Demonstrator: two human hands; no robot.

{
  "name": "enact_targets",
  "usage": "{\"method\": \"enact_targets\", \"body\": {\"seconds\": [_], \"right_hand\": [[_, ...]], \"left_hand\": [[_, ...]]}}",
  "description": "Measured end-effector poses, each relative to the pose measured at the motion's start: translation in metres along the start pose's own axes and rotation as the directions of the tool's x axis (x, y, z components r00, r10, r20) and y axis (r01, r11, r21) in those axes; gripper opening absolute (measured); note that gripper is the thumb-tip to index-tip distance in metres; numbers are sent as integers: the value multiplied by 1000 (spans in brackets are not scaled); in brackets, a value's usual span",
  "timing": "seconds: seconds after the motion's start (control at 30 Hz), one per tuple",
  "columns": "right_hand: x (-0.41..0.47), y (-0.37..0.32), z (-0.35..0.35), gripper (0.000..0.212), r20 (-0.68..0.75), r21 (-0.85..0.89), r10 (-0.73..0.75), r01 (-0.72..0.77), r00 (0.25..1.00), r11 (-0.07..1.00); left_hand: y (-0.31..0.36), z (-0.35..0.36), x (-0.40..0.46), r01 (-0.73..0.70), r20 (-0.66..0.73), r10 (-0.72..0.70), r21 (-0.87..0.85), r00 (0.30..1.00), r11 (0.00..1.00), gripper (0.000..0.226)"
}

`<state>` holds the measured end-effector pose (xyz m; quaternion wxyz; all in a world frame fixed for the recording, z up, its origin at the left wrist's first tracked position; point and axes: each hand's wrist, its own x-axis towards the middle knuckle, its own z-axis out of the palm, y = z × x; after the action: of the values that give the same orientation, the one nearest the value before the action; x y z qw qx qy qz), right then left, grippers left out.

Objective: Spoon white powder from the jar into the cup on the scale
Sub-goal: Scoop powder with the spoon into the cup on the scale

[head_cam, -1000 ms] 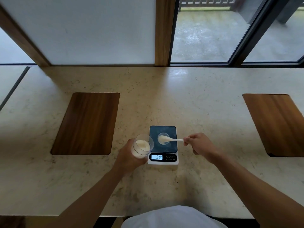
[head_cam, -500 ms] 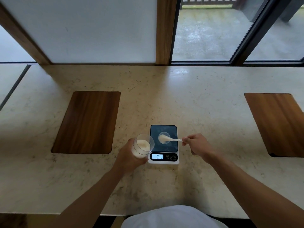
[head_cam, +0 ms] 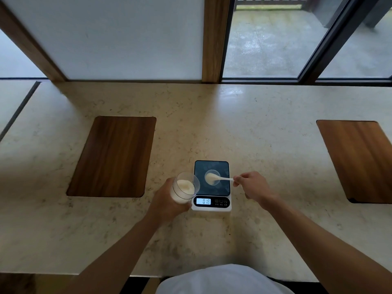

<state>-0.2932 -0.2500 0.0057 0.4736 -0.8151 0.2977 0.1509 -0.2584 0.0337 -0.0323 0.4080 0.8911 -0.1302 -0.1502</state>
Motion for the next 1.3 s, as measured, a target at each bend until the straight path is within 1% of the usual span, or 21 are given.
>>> {"method": "enact_targets", "body": {"seconds": [0.27,0.77,1.13,1.3], "right_hand": [[7,2,2,36,-31,-74,-42,39,999,997],[6,-5,2,39,-44,-178,-146,136,988,975],[2,-10,-3,36,-41,-212,-178,166,983,963],[2,-12,-3,36,-41,-225,-190,176,981,958]], "left_hand": [[-1,-2,3,34,-1,-34,-3,999,999,79],[-1,-1,1,10,7,-10,-16,1000,1000,79],[-1,2,1,29,3,-29,-15,1000,999,79],[0,4,2,14,6,-14,-6,1000,1000,79]]}}
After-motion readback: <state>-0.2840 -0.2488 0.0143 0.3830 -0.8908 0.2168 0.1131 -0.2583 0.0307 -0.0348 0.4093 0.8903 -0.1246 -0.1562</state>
